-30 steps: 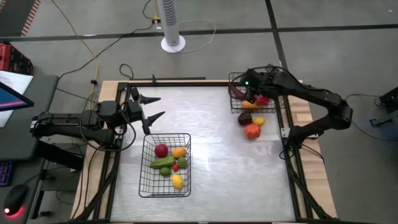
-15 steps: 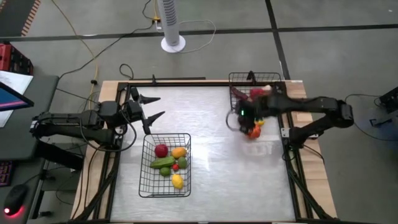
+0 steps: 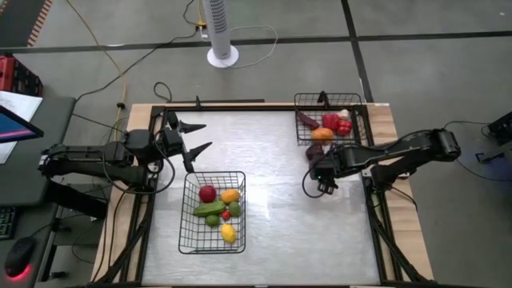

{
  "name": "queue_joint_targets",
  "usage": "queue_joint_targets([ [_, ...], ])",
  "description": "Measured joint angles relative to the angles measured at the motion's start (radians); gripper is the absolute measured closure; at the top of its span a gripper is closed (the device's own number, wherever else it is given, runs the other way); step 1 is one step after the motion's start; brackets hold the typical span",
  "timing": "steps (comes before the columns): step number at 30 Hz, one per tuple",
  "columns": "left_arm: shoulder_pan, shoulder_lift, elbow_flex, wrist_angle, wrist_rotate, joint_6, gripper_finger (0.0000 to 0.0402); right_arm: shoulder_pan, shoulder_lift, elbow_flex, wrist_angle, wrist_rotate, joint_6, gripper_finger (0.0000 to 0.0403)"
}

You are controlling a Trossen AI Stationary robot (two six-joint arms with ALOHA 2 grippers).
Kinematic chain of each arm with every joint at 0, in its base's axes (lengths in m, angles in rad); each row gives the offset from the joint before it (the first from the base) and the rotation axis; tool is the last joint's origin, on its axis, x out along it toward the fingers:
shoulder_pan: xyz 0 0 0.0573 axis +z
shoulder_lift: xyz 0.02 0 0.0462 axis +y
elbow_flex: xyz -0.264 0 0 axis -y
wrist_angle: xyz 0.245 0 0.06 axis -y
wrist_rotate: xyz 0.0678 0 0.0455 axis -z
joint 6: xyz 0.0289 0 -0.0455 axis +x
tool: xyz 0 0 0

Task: Sort produce into baskets
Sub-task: Put the pumpkin into the top wire basket

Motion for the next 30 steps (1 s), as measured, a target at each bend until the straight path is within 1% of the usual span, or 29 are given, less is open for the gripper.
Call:
queue_joint_targets([
  [4, 0.000, 0.000, 0.000, -0.008, 0.000, 0.002, 0.0143, -0.002, 0.001, -0.029, 0.045, 0.005, -0.038, 0.0062],
  [7, 0.000, 0.000, 0.000, -0.010, 0.000, 0.004, 0.0143, -0.002, 0.001, -0.041, 0.048, 0.045, -0.049, 0.0033],
  [11, 0.000, 0.000, 0.000, -0.011, 0.000, 0.004, 0.0143, -0.001, 0.001, -0.050, 0.054, 0.058, -0.051, 0.0011],
  [15, 0.000, 0.000, 0.000, -0.011, 0.000, 0.004, 0.0143, 0.001, 0.002, -0.055, 0.062, 0.053, -0.047, 0.0009],
  [22, 0.000, 0.000, 0.000, -0.010, 0.000, 0.004, 0.0143, 0.000, 0.002, -0.055, 0.083, 0.050, -0.042, 0.0021],
  [27, 0.000, 0.000, 0.000, -0.010, 0.000, 0.004, 0.0143, -0.017, 0.002, -0.074, 0.113, -0.014, -0.039, 0.0032],
  [30, 0.000, 0.000, 0.000, -0.010, 0.000, 0.004, 0.0143, -0.029, 0.002, -0.102, 0.121, -0.022, -0.034, 0.0038],
])
